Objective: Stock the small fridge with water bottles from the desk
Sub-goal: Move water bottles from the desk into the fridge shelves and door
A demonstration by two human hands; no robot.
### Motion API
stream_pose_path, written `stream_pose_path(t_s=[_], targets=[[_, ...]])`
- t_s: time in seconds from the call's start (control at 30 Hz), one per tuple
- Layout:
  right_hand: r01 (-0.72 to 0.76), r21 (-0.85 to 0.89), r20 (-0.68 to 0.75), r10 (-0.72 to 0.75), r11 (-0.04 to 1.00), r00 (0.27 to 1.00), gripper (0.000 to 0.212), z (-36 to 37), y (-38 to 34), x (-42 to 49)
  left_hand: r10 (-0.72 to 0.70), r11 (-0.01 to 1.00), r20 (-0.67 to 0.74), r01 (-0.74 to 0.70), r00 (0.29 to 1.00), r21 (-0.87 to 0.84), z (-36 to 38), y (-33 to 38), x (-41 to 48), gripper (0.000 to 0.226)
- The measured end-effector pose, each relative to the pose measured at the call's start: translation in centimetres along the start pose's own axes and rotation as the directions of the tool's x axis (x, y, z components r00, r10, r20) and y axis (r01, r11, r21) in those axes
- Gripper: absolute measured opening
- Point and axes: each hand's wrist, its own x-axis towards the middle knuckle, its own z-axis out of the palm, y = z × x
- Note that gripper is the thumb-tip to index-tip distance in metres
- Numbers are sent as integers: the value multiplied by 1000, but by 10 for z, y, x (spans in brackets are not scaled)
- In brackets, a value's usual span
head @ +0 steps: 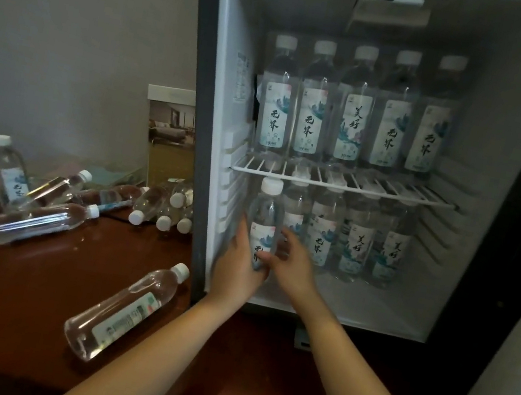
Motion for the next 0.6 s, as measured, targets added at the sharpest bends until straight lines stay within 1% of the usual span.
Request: stream_pose_path(t_s=[0.1,0.2,0.27,0.3,0.33,0.4,0.53,0.6], targets=[[-14,-111,-45,10,994,999,48,5,2,6,-59,998,27,59,998,5,2,1,7,97],[-72,-224,-130,44,972,991,41,6,-2,9,-85,995,51,87,995,-40,5,0,13,92],[-127,-280,-193,74,952,978,33,7,-4,11,-95,993,61,98,994,-58,8,-1,17,86],[-147,-306,-213,83,941,973,26,7,-5,12,-97,993,60,100,994,-55,9,-1,20,82],[-159,-326,-217,90,932,972,20,8,-5,13,-99,994,56,102,993,-50,10,-1,22,78],[-151,-351,-195,86,924,977,14,10,-6,15,-116,992,49,117,992,-35,11,-1,27,74],[-110,-347,-130,69,931,989,26,13,-7,15,-159,987,52,159,986,-2,15,-2,39,72],[-100,-354,-103,67,930,992,27,13,-7,16,-188,982,61,187,980,19,16,-1,43,65]])
